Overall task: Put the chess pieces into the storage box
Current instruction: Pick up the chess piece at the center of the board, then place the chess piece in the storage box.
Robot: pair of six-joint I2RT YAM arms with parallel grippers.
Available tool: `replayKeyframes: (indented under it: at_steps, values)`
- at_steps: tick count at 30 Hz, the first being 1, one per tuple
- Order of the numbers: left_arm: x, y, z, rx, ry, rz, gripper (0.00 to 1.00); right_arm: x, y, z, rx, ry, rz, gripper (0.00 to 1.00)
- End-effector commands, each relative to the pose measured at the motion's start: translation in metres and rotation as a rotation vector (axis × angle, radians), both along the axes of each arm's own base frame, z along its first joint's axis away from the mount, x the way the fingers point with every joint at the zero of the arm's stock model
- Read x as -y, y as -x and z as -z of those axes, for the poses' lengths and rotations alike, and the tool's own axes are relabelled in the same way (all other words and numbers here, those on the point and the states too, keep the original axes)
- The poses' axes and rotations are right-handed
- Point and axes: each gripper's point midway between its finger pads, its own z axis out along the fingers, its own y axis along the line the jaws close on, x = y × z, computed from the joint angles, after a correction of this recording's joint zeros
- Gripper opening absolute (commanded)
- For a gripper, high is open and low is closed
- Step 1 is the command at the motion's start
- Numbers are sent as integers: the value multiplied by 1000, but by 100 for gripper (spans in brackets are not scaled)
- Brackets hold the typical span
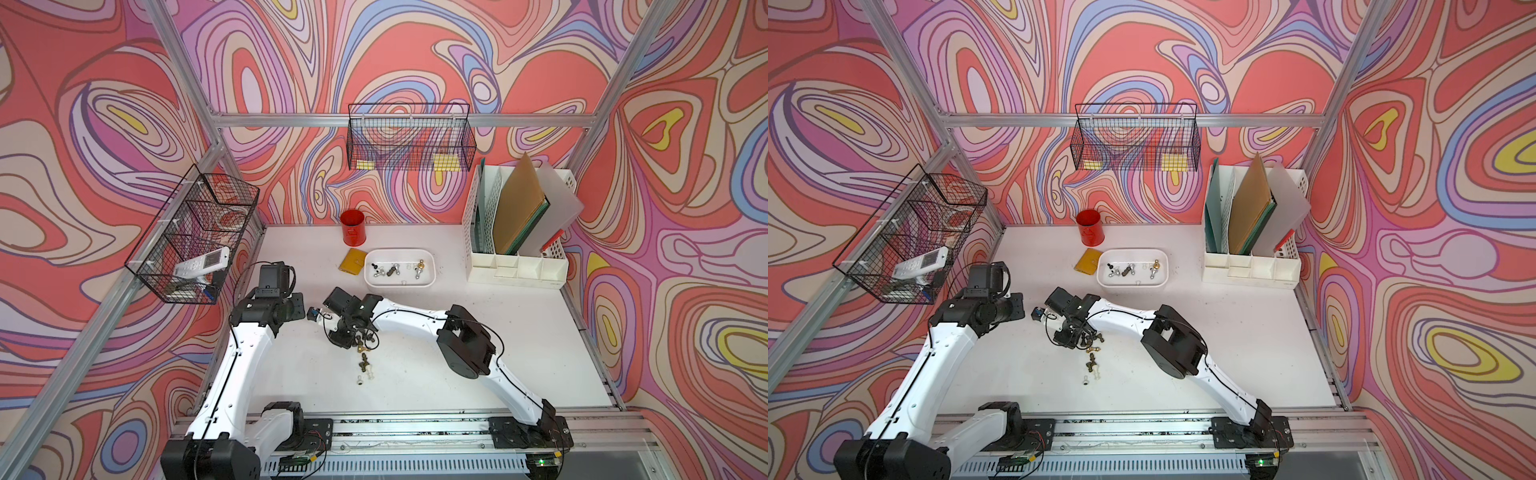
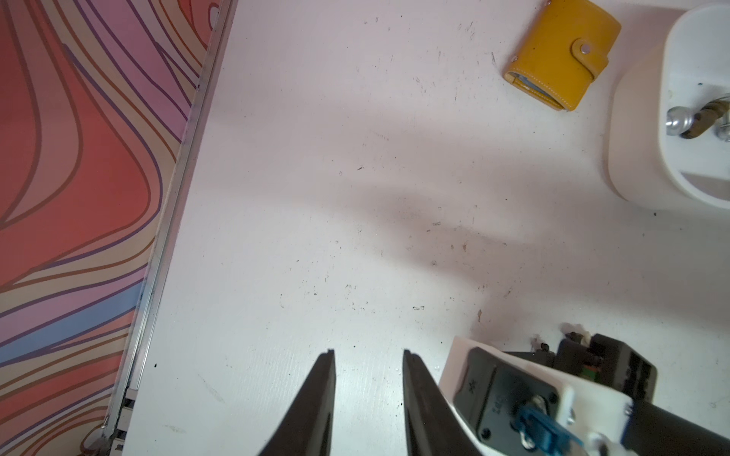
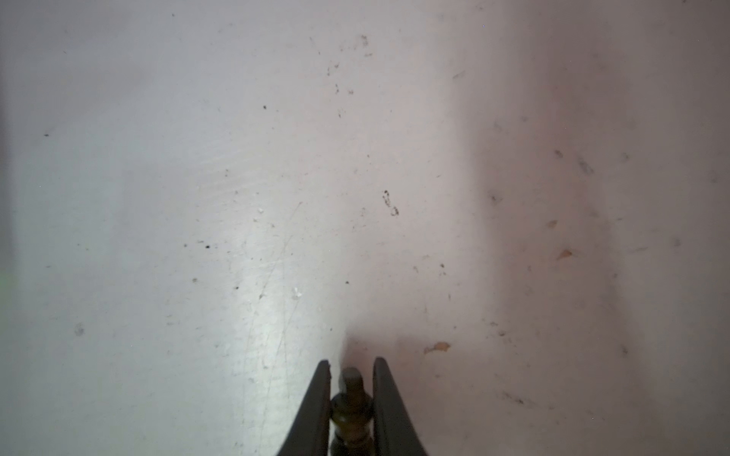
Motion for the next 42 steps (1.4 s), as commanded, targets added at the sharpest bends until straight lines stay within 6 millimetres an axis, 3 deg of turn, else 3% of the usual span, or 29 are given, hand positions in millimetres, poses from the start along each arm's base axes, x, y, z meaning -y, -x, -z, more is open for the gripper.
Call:
replayKeyframes:
  at_steps: [1, 7, 11, 13, 18, 24, 33, 39, 42]
  values:
    - [-4, 0, -9, 47, -11, -11, 33, -18, -12, -63, 42, -197, 63, 13]
    - [8, -3, -16, 85, 56, 18, 32, 1, -37, -112, 32, -372, 183, 12]
    - [18, -7, -16, 84, 115, 34, 32, 38, -78, -134, 49, -440, 313, 11]
    - [24, -9, -16, 85, 155, 44, 32, 67, -109, -142, 84, -469, 406, 11]
    - [50, -16, -2, 52, 313, 79, 32, 128, -185, -129, 145, -497, 589, 11]
    - [67, -20, 11, 8, 382, 94, 32, 182, -249, -110, 218, -589, 764, 11]
    - [74, -24, 19, -35, 333, 106, 32, 210, -288, -79, 236, -585, 853, 13]
    - [81, -29, 22, -48, 324, 119, 32, 236, -293, -64, 249, -562, 943, 15]
    - [90, -31, 26, -64, 334, 137, 33, 237, -294, -58, 229, -569, 929, 20]
